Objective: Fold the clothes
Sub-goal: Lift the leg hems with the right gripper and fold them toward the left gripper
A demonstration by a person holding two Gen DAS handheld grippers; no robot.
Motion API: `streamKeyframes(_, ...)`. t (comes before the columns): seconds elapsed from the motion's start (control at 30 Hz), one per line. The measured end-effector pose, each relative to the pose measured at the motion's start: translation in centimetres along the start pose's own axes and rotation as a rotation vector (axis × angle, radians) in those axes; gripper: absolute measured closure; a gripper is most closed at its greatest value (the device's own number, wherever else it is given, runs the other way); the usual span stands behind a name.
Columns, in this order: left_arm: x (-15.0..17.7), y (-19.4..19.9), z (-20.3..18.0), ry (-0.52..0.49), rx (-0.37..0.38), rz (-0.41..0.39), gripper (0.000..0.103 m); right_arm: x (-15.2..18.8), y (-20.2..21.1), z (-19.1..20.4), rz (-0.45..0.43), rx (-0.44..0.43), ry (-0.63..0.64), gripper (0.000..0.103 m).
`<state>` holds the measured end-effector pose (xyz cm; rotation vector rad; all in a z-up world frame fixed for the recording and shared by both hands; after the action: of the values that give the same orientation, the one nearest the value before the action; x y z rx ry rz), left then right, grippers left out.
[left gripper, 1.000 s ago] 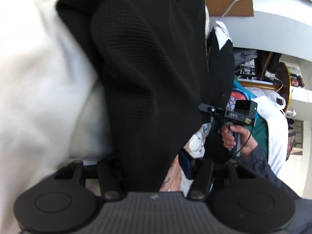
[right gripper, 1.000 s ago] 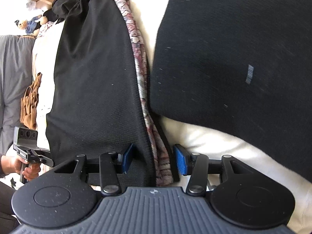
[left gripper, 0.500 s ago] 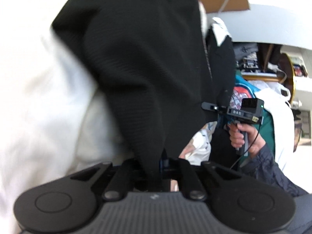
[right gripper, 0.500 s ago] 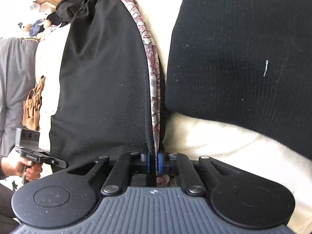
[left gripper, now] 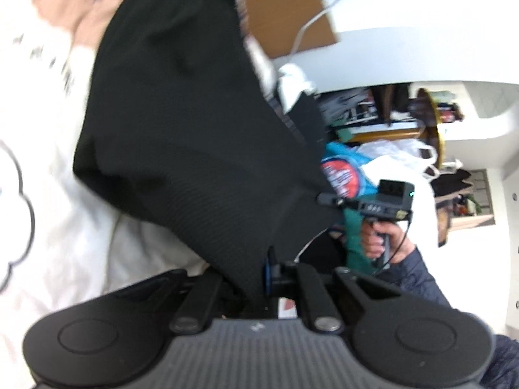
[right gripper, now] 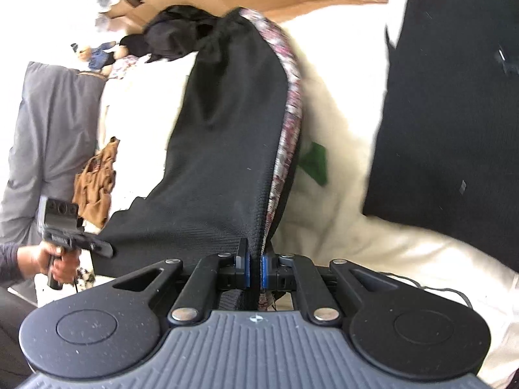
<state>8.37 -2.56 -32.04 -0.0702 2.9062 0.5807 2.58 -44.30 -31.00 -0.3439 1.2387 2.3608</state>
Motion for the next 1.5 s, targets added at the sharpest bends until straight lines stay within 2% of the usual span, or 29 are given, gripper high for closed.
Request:
streamKeyframes(0.1, -1.3, 2.8, -2.3, -0.053, 0.028, -0.017, 0.098, -1.3, 1.4, 3.0, -0.010, -0.041, 0.051, 0.097)
streamKeyframes(0.33, -0.9, 8.1, -4.9, -0.105, 0.051, -0.049, 0.098, -2.7, 4.2, 8.7, -0.031, -0.125, 0.107, 0.097)
streamKeyframes(0.43, -0.3, 8.3, -5.8, -0.103, 0.053, -0.059, 0.098, -2.5, 4.5, 10.3, -0.016, -0.143, 0.122, 0.097)
streamKeyframes(0.67, 1.4, 7.8, -7.2, -0.087, 0.058, -0.021, 0.098, 0.2, 5.0, 13.5, 0.082, -0.187, 0.171, 0.097)
streamKeyframes(0.77, 1.3, 7.8, -5.8, -0.065, 0.050, -0.035, 0.098, 0.9, 4.4, 12.9, 0.108, -0.183, 0.158, 0.097)
streamKeyframes(0.87, 0.8, 7.5, -4.6, -0.040, 0.054, -0.052, 0.098, 0.7, 3.7, 11.7, 0.095, -0.186, 0.109, 0.097)
streamKeyframes(1.1, -1.3, 6.3, -0.9, 0.049, 0.102, -0.152, 0.098, -0.4, 0.9, 8.0, 0.023, -0.189, -0.013, 0.097)
streamKeyframes(1.3, -4.0, 5.0, 3.2, 0.157, 0.145, -0.308, 0.098, -1.8, -2.2, 5.1, -0.067, -0.225, -0.143, 0.097)
streamKeyframes(1.5, -6.9, 3.7, 5.5, 0.178, 0.134, -0.357, 0.097, -3.8, -5.7, 2.9, -0.127, -0.215, -0.202, 0.097)
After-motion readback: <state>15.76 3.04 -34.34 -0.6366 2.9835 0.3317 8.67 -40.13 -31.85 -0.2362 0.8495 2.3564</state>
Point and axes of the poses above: each gripper's, at about its wrist camera, not at the fingertips, and y roughly against the way its jaws point, z to its left, x to its underside, the point moved 8 cm from there along -y, roughly the way its jaws point, and after that the axes turned 12 degrees about -z, right-handed, at the moved point
